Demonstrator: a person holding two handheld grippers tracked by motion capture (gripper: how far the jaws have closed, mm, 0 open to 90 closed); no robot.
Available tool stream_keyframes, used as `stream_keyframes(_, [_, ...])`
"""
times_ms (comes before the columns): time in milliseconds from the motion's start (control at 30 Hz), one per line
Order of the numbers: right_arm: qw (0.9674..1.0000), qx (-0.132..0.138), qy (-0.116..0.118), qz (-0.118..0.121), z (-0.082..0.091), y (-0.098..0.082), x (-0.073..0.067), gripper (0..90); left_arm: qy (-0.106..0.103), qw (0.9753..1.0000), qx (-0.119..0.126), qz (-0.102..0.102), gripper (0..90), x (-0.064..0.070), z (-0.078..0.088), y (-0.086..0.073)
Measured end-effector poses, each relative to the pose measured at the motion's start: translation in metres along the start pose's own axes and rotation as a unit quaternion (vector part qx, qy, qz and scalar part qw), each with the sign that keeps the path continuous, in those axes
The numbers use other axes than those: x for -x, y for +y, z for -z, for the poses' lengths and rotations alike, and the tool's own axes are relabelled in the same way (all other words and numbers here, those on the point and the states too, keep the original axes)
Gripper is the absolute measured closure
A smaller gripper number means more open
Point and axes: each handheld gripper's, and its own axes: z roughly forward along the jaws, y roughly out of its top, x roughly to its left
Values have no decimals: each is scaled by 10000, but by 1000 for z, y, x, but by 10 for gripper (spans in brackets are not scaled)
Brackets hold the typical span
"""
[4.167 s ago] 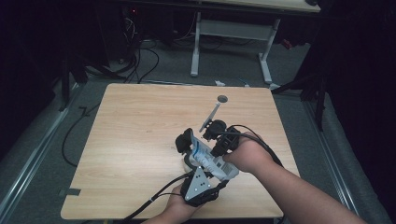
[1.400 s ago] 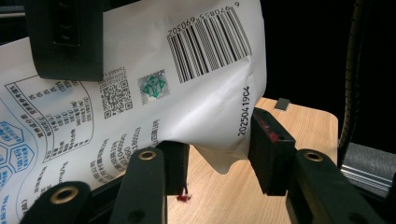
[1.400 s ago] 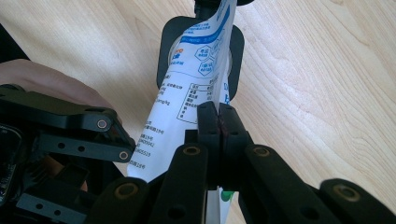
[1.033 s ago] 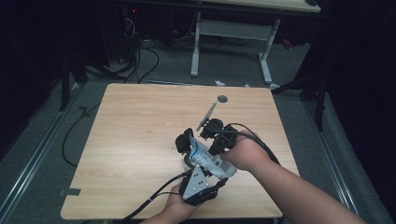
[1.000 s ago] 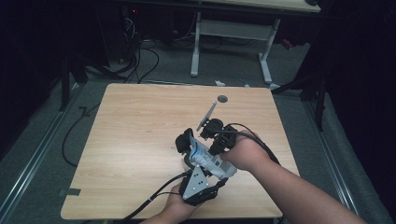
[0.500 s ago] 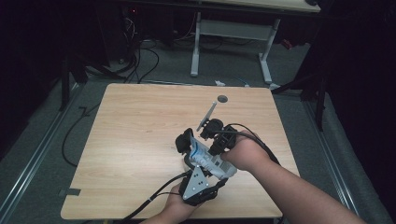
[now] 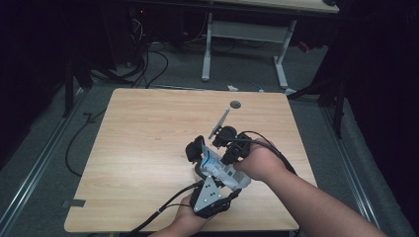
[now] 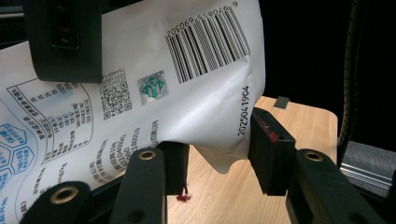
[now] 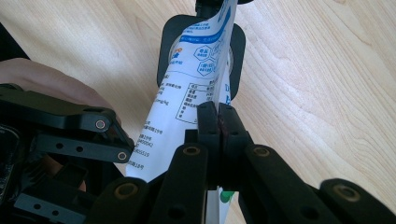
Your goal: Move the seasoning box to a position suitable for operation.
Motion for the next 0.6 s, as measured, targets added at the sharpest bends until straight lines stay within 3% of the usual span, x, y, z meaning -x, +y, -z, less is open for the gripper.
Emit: stream_keyframes(600, [10000, 37, 1, -24, 0, -4, 0, 897, -32, 10000, -19, -29, 612, 2, -1, -2])
